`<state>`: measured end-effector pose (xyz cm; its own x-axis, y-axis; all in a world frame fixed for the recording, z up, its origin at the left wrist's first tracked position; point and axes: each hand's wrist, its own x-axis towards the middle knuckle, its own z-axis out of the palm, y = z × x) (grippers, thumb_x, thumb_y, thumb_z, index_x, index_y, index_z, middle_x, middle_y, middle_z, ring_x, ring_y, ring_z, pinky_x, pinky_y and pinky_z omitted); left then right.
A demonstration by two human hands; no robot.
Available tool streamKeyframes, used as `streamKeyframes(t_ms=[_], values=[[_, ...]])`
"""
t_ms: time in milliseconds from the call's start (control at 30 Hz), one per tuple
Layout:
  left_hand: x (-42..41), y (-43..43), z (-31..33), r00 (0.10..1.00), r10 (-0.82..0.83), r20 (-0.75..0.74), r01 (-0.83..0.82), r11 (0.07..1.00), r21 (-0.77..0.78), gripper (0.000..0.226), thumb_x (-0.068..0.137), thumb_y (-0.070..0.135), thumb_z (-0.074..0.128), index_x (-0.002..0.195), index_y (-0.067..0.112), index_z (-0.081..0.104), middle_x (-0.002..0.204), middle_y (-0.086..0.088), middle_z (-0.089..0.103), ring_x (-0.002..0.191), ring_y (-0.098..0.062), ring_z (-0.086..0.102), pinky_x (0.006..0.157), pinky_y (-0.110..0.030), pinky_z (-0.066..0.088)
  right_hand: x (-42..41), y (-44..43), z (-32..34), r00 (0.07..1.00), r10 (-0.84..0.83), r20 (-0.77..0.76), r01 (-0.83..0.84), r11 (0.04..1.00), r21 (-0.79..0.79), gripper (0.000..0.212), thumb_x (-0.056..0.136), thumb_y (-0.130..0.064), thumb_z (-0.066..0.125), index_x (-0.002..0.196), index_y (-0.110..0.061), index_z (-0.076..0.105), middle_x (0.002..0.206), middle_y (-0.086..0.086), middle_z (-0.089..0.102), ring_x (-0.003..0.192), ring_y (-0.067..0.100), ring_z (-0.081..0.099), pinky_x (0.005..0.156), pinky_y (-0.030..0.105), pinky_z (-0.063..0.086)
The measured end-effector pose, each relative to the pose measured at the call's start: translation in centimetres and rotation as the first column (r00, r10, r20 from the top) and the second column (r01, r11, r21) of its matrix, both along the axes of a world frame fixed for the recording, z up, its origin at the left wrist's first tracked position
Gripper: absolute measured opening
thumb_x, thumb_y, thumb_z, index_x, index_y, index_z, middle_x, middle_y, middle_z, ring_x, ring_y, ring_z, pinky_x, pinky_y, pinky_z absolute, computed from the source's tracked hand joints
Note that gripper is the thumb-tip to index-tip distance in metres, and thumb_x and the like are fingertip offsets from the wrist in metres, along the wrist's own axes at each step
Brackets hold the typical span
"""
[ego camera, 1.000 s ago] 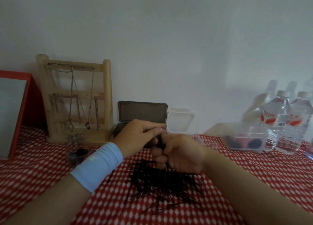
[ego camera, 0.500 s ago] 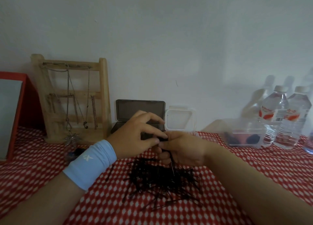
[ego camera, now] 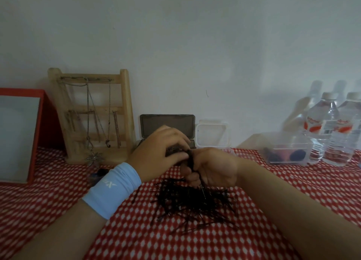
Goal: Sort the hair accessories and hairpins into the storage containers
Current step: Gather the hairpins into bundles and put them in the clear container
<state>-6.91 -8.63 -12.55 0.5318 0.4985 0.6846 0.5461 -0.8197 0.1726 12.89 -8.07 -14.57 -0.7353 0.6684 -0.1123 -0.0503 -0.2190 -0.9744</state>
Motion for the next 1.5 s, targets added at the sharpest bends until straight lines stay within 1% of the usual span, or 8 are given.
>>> streamKeyframes(t_ms=[133,367,533,700,967,1133,1300,1500], values=[[-3.5,-1.1,0.6,0.964,0.229,0.135,-0.180,0.935,-0.307,0.011,0.082,0.024,0.074,0.084,0.031,0.065,0.085,0.015,0.064,0.079,0.005,0.059,0.066,-0.009,0.042,-1.3,0.0,0.1,0.996,-0.027,0.090,0.024,0.999,0.034,0.012,0.091,-0.010,0.036,0.091,-0.019,0.044,0.071,0.000,0.042,0.060,0.013,0.035,0.057,0.027,0.029],[-12.6,-1.7,-1.3,0.821,0.555,-0.133,-0.553,0.716,-0.427,0.012,0.085,0.027,0.072,0.091,0.036,0.065,0.098,0.015,0.063,0.093,-0.005,0.060,0.088,-0.029,0.050,-7.6,-0.1,0.7,0.975,-0.089,0.204,0.072,0.993,0.088,0.020,0.095,-0.005,0.034,0.085,-0.019,0.045,0.063,-0.003,0.035,0.052,0.012,0.028,0.050,0.026,0.025],[-14.9,-2.2,-3.1,0.808,0.571,-0.143,-0.576,0.718,-0.389,0.015,0.090,0.022,0.068,0.103,0.028,0.070,0.117,0.005,0.058,0.104,-0.005,0.049,0.091,-0.015,0.033,-10.4,0.0,0.3,0.951,-0.139,0.276,0.105,0.985,0.134,0.021,0.098,-0.004,0.037,0.085,-0.016,0.047,0.062,-0.003,0.037,0.053,0.012,0.029,0.053,0.029,0.024],[-15.1,-2.4,-4.0,0.771,0.572,-0.282,-0.617,0.558,-0.555,0.073,0.078,0.056,0.070,0.141,0.030,0.044,0.143,0.007,0.041,0.128,-0.012,0.043,0.103,-0.021,0.031,-10.0,0.0,0.1,0.944,-0.166,0.284,0.124,0.979,0.159,0.021,0.099,-0.003,0.035,0.087,-0.014,0.049,0.062,-0.003,0.035,0.051,0.012,0.028,0.050,0.027,0.025],[-11.9,-0.5,-4.3,0.853,0.476,-0.212,-0.500,0.635,-0.588,0.086,0.069,0.056,0.076,0.142,0.033,0.037,0.141,0.005,0.047,0.124,-0.012,0.048,0.108,-0.035,0.041,-6.8,0.6,0.5,0.951,-0.306,0.035,0.303,0.950,0.069,0.027,0.096,-0.002,0.029,0.092,-0.013,0.053,0.063,0.000,0.036,0.052,0.013,0.028,0.050,0.026,0.025],[-8.5,-0.5,-3.1,0.731,0.595,-0.334,-0.671,0.716,-0.191,0.051,0.084,0.059,0.054,0.129,0.035,0.050,0.130,0.011,0.047,0.127,-0.017,0.035,0.104,-0.037,0.034,-4.3,0.6,1.5,0.934,-0.330,-0.136,0.335,0.942,0.021,0.025,0.089,-0.001,0.029,0.087,-0.015,0.050,0.063,0.000,0.032,0.054,0.014,0.025,0.051,0.027,0.022],[-2.2,-0.9,0.2,0.957,0.257,0.132,-0.207,0.928,-0.308,0.029,0.101,0.026,0.047,0.128,0.027,0.056,0.121,0.014,0.058,0.110,0.003,0.051,0.093,-0.009,0.039,-2.2,0.9,2.1,0.930,-0.308,-0.198,0.314,0.950,-0.004,0.014,0.072,-0.007,0.039,0.079,-0.019,0.043,0.064,-0.001,0.030,0.054,0.014,0.026,0.052,0.027,0.023],[3.2,1.2,2.5,0.986,0.095,0.137,-0.034,0.918,-0.395,0.032,0.102,0.026,0.046,0.130,0.027,0.062,0.118,0.017,0.065,0.102,0.012,0.057,0.091,-0.002,0.037,-0.8,1.3,2.1,0.955,-0.292,-0.061,0.295,0.954,0.054,0.019,0.086,-0.006,0.029,0.076,-0.017,0.040,0.067,0.002,0.035,0.056,0.014,0.027,0.053,0.028,0.024]])
